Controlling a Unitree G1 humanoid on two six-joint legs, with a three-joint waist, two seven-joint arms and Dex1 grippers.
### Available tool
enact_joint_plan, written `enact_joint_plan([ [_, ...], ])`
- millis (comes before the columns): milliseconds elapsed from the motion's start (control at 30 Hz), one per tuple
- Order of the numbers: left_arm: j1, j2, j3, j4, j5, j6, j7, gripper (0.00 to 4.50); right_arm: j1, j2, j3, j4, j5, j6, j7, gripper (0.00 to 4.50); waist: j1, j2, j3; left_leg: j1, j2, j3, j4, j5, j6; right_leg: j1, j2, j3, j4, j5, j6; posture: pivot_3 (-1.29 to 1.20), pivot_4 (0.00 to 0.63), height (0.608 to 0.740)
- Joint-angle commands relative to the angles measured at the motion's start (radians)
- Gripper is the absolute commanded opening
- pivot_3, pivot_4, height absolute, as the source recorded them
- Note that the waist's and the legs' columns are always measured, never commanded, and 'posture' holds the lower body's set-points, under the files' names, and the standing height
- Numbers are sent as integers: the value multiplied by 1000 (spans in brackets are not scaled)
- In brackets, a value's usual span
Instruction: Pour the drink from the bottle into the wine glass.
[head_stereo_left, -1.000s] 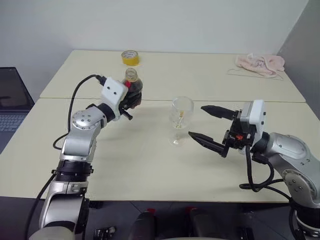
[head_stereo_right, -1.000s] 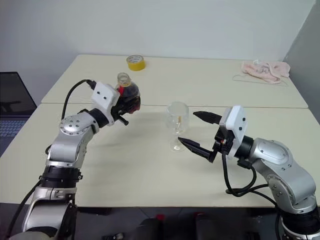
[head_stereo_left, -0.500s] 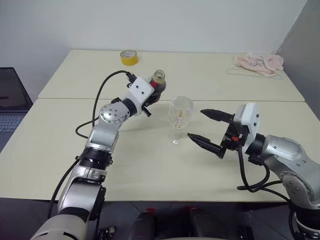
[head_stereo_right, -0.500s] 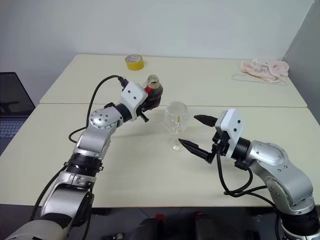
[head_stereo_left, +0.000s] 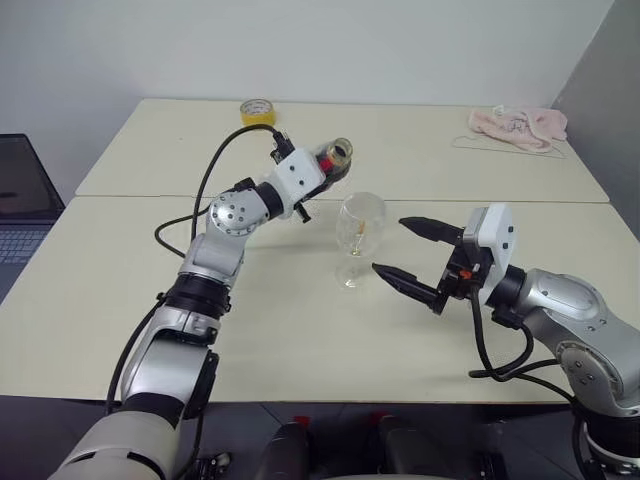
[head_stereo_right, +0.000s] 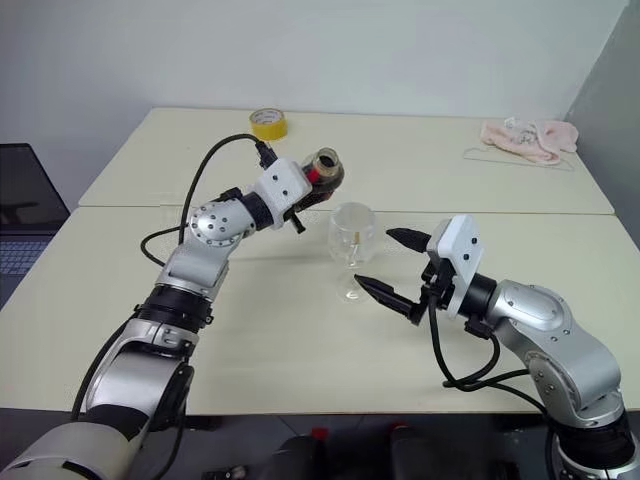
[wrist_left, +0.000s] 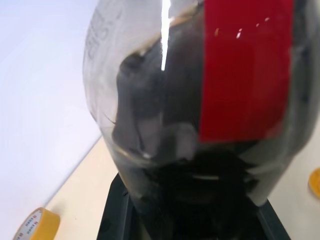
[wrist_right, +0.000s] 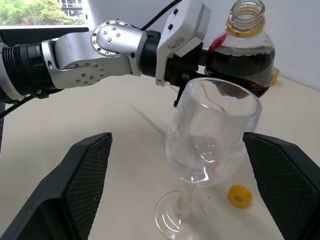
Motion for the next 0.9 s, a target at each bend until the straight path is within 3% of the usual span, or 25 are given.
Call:
enact_joint_plan([
  [33, -53, 22, -10, 2, 33, -94, 2, 793, -20, 3, -10, -33, 5, -13, -6, 4500, 0, 0, 0, 0, 0, 0, 0, 0, 0, 0, 0, 0, 0, 0, 0, 0, 150, 740],
  [267, -82, 30, -36, 49, 90, -196, 23, 792, -35, 13, -2, -30, 6, -5, -8, 4500, 0, 0, 0, -11, -1, -1, 4, 2, -3, -9, 0, 0, 1, 1, 2, 0, 150, 740],
  [900, -152, 65, -67, 147, 216, -375, 104, 792, -34, 14, 13, -36, 0, 5, -17, 4500, -1, 0, 0, -11, -2, 0, 5, 2, -1, -9, 0, 0, 1, 2, 3, 0, 150, 740],
])
